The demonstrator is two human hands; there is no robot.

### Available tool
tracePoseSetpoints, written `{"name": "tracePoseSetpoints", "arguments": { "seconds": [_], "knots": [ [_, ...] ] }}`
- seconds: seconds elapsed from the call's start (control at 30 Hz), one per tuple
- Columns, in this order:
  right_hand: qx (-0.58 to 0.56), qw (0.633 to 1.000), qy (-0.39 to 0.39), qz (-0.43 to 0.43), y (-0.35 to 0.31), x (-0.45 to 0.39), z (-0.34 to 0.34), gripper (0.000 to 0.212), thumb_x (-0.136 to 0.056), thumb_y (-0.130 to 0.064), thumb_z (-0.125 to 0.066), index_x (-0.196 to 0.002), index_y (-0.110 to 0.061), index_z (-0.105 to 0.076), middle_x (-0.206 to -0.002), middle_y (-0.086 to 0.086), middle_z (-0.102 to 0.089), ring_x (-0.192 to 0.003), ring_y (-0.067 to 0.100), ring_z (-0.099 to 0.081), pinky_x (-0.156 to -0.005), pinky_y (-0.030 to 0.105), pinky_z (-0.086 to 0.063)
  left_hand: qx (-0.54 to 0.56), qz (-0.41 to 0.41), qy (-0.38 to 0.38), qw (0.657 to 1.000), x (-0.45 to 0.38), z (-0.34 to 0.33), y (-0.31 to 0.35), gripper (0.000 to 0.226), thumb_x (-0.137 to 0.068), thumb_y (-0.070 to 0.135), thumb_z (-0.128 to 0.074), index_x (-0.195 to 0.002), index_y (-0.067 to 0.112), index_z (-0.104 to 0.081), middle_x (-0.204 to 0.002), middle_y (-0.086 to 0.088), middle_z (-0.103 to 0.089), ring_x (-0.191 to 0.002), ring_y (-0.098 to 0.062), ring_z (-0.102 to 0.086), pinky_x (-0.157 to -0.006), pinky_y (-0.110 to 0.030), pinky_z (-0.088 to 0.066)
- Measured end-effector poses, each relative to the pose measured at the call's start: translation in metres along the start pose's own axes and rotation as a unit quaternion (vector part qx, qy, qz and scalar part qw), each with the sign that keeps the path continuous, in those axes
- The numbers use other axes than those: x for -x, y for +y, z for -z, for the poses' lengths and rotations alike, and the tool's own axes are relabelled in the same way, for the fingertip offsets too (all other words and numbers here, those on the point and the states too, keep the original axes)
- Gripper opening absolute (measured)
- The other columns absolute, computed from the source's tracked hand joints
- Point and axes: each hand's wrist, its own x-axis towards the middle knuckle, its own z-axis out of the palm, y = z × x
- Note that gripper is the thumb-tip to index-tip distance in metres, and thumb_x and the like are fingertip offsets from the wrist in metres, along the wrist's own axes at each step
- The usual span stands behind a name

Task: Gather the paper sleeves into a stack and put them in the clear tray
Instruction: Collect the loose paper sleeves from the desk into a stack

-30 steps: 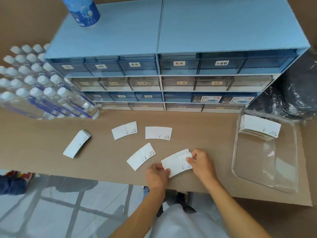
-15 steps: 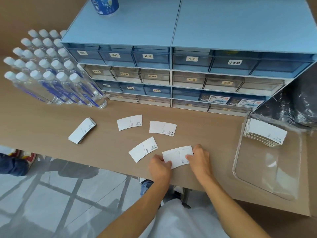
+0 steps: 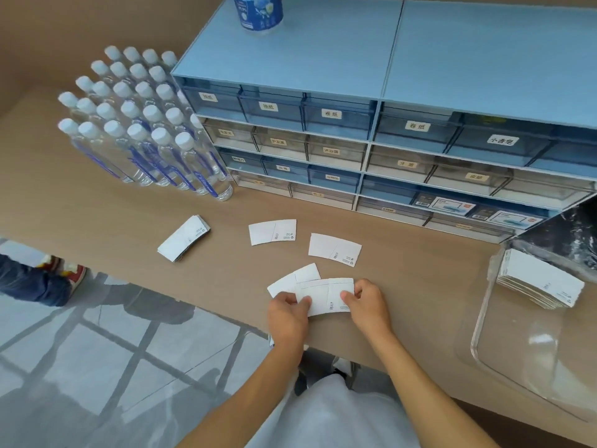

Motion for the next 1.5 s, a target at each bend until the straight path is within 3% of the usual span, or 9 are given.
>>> {"name": "tracePoseSetpoints", "arguments": {
  "seconds": [0.23,0.33,0.43,0.63,0.83,0.97,1.13,1.33,1.5],
  "knots": [
    [0.070,0.997,-0.015,0.026,-0.031,-0.021,-0.050,0.035,-0.080,-0.028,-0.063,-0.057,-0.022,-0.037,-0.087,0.011,-0.055,-0.078,0.022,-0.044,-0.069,0.028,-0.032,0.044,0.042,0.045,0.997,-0.024,0.031,-0.008,0.017,-0.084,0.021,-0.069,-0.085,0.006,-0.064,-0.073,-0.004,-0.062,-0.069,-0.024,-0.058,-0.064,-0.032,-0.048],
    [0.104,0.994,-0.002,0.035,-0.046,-0.016,-0.057,0.031,-0.083,-0.022,-0.064,-0.060,-0.013,-0.046,-0.100,0.017,-0.057,-0.091,0.030,-0.053,-0.072,0.030,-0.037,0.037,0.043,0.050,0.997,-0.030,0.037,-0.008,0.015,-0.082,0.019,-0.068,-0.075,0.009,-0.059,-0.067,0.001,-0.059,-0.063,-0.021,-0.056,-0.057,-0.030,-0.044],
    [0.113,0.993,0.005,0.041,-0.050,-0.013,-0.061,0.020,-0.085,-0.017,-0.065,-0.071,-0.008,-0.053,-0.115,0.018,-0.055,-0.108,0.033,-0.055,-0.082,0.032,-0.043,0.028,0.052,0.046,0.997,-0.033,0.040,-0.009,0.012,-0.080,0.020,-0.068,-0.082,0.010,-0.062,-0.071,0.003,-0.061,-0.063,-0.014,-0.056,-0.052,-0.026,-0.038],
    [0.123,0.992,0.027,0.029,-0.045,-0.018,-0.059,0.046,-0.082,-0.017,-0.067,-0.054,-0.022,-0.031,-0.082,0.011,-0.055,-0.075,0.026,-0.047,-0.065,0.030,-0.034,-0.008,0.059,0.014,0.998,-0.040,0.035,-0.010,0.025,-0.077,0.017,-0.070,-0.060,0.012,-0.052,-0.062,-0.004,-0.055,-0.058,-0.026,-0.050,-0.058,-0.030,-0.043],
    [0.093,0.995,0.026,0.015,-0.042,-0.018,-0.059,0.020,-0.080,-0.012,-0.067,-0.077,-0.009,-0.047,-0.081,0.005,-0.057,-0.073,0.025,-0.051,-0.059,0.028,-0.033,-0.019,0.069,-0.007,0.997,-0.044,0.035,-0.007,0.033,-0.080,0.017,-0.069,-0.054,0.013,-0.048,-0.054,0.000,-0.048,-0.049,-0.018,-0.043,-0.046,-0.024,-0.032],
    [-0.007,1.000,0.009,-0.014,-0.036,-0.017,-0.053,0.015,-0.078,-0.007,-0.068,-0.090,-0.009,-0.060,-0.083,0.002,-0.067,-0.076,0.021,-0.063,-0.061,0.027,-0.042,-0.026,0.032,-0.010,0.999,-0.046,0.034,0.000,0.019,-0.081,0.019,-0.068,-0.088,0.002,-0.065,-0.073,-0.001,-0.060,-0.063,-0.018,-0.055,-0.051,-0.026,-0.039],
    [-0.085,0.993,0.063,-0.059,-0.030,-0.017,-0.035,0.006,-0.083,-0.010,-0.065,-0.081,-0.005,-0.062,-0.072,-0.001,-0.062,-0.068,0.020,-0.059,-0.055,0.025,-0.041,-0.030,-0.036,-0.056,0.997,-0.050,0.022,0.027,0.021,-0.083,0.017,-0.071,-0.099,0.010,-0.059,-0.094,-0.004,-0.066,-0.086,-0.021,-0.064,-0.076,-0.034,-0.053],
    [-0.100,0.981,0.148,-0.069,-0.029,-0.048,-0.009,0.032,-0.076,-0.016,-0.061,-0.055,0.006,-0.050,-0.053,0.011,-0.049,-0.064,0.028,-0.047,-0.054,0.037,-0.045,-0.049,-0.098,-0.103,0.989,-0.055,-0.012,0.078,0.015,-0.084,0.022,-0.068,-0.089,0.012,-0.059,-0.087,-0.004,-0.066,-0.086,-0.026,-0.066,-0.080,-0.038,-0.055],
    [-0.104,0.979,0.146,-0.100,-0.037,-0.068,-0.008,0.034,-0.075,-0.012,-0.058,-0.048,-0.010,-0.037,-0.054,0.007,-0.036,-0.066,0.024,-0.034,-0.047,0.027,-0.024,-0.103,-0.109,-0.100,0.984,-0.074,-0.032,0.096,0.015,-0.082,0.023,-0.068,-0.084,0.010,-0.062,-0.095,-0.007,-0.069,-0.092,-0.029,-0.066,-0.084,-0.040,-0.055]
  ]
}}
